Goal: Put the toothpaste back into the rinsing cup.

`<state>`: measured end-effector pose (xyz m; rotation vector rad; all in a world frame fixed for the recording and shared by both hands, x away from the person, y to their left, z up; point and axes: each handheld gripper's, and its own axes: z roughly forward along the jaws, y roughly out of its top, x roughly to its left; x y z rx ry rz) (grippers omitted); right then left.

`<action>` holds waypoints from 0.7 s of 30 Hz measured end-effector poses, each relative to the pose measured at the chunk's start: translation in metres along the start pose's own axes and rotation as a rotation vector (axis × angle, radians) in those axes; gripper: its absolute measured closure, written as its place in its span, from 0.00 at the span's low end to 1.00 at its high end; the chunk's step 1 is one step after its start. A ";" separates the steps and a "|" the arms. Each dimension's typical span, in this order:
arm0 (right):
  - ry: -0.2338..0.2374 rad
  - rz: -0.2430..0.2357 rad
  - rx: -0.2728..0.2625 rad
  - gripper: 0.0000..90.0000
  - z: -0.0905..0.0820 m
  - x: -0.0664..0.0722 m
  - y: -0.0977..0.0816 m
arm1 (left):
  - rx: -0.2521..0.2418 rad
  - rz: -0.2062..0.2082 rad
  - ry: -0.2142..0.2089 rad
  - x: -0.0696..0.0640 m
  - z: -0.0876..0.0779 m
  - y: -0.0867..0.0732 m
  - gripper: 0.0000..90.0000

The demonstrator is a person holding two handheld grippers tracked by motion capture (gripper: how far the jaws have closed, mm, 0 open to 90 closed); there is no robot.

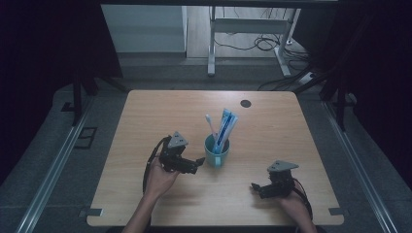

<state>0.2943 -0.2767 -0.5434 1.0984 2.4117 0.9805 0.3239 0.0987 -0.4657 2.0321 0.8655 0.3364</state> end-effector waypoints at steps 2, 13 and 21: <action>0.000 0.002 -0.001 0.00 0.000 0.000 0.000 | 0.003 -0.004 0.001 0.001 -0.002 -0.005 0.00; 0.000 0.001 -0.001 0.00 0.000 0.000 0.000 | 0.025 0.010 0.035 0.001 -0.009 -0.026 0.00; 0.000 0.001 -0.001 0.00 0.000 0.000 0.000 | 0.042 0.001 0.050 0.001 -0.010 -0.042 0.00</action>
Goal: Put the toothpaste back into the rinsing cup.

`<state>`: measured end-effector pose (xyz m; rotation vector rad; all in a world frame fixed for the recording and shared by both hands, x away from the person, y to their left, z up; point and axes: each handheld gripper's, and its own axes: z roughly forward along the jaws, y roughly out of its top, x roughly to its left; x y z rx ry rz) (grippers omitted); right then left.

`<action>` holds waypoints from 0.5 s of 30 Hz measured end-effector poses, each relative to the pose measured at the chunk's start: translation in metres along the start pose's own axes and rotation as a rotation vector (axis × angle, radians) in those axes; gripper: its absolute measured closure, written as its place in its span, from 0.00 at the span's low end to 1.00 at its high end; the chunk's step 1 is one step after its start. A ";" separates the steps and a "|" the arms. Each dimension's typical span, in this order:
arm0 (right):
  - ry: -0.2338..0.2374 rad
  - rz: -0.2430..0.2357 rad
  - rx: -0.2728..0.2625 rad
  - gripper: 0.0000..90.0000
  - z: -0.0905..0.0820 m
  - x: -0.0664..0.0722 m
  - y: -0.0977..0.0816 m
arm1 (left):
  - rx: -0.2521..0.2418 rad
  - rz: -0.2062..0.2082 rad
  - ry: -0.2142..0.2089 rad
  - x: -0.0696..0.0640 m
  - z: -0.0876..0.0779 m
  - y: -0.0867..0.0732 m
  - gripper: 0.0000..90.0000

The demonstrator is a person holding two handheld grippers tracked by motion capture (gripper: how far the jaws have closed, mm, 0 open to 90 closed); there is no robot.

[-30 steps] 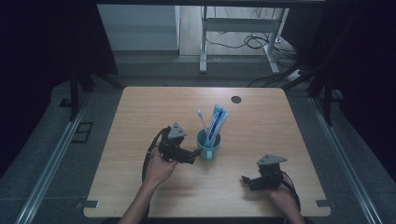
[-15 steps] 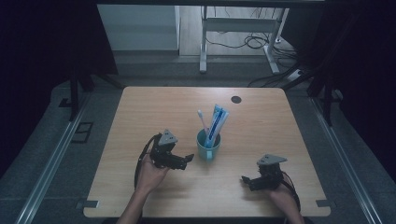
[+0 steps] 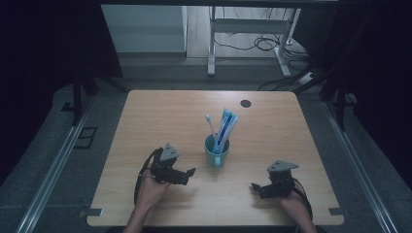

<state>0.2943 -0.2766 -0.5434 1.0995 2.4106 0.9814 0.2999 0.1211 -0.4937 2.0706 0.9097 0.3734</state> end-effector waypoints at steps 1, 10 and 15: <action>0.000 0.000 0.000 0.00 0.000 0.000 0.000 | 0.004 -0.003 0.004 0.000 0.001 -0.005 0.00; 0.000 0.003 0.002 0.00 0.000 0.000 0.000 | 0.040 -0.019 0.020 -0.001 0.007 -0.025 0.00; 0.000 0.001 0.000 0.00 0.000 0.000 0.000 | 0.071 -0.006 0.035 -0.006 0.013 -0.035 0.00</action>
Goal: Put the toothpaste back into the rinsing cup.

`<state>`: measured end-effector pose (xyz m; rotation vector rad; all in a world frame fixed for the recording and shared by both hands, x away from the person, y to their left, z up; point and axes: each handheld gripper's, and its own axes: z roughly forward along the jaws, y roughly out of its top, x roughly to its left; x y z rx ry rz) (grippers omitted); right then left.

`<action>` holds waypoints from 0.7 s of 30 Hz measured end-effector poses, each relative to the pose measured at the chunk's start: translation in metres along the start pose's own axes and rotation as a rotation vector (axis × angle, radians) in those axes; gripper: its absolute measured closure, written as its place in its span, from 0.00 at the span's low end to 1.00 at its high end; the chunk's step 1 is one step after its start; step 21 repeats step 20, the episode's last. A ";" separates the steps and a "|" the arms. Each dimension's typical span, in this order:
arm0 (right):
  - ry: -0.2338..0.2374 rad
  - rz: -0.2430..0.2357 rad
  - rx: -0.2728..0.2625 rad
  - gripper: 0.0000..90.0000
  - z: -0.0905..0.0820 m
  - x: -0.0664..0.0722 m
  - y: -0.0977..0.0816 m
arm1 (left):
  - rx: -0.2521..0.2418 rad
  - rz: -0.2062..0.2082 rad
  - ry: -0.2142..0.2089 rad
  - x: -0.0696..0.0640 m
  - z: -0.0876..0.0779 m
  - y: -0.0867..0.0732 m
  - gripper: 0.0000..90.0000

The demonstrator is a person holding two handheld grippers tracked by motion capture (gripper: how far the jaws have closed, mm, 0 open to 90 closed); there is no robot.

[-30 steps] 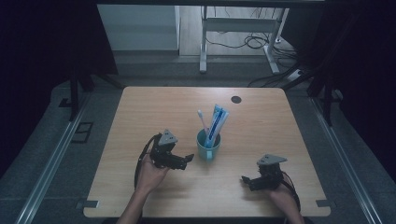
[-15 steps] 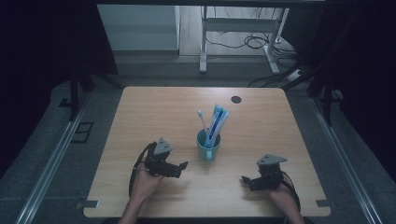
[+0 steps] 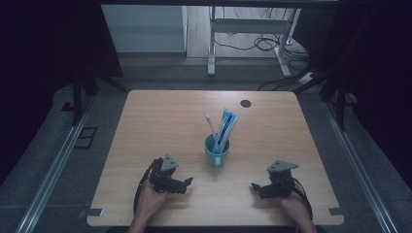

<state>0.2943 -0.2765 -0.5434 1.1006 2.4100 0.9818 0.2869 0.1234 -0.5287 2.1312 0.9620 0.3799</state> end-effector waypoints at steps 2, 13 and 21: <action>0.000 0.000 0.000 0.00 0.000 0.000 0.000 | 0.011 0.004 0.007 -0.002 0.002 -0.002 0.00; 0.000 0.000 0.000 0.00 0.000 0.000 0.000 | 0.107 0.003 0.012 -0.005 0.014 -0.009 0.00; 0.000 0.000 -0.001 0.00 0.000 0.000 0.000 | 0.110 -0.003 0.019 -0.004 0.014 -0.009 0.00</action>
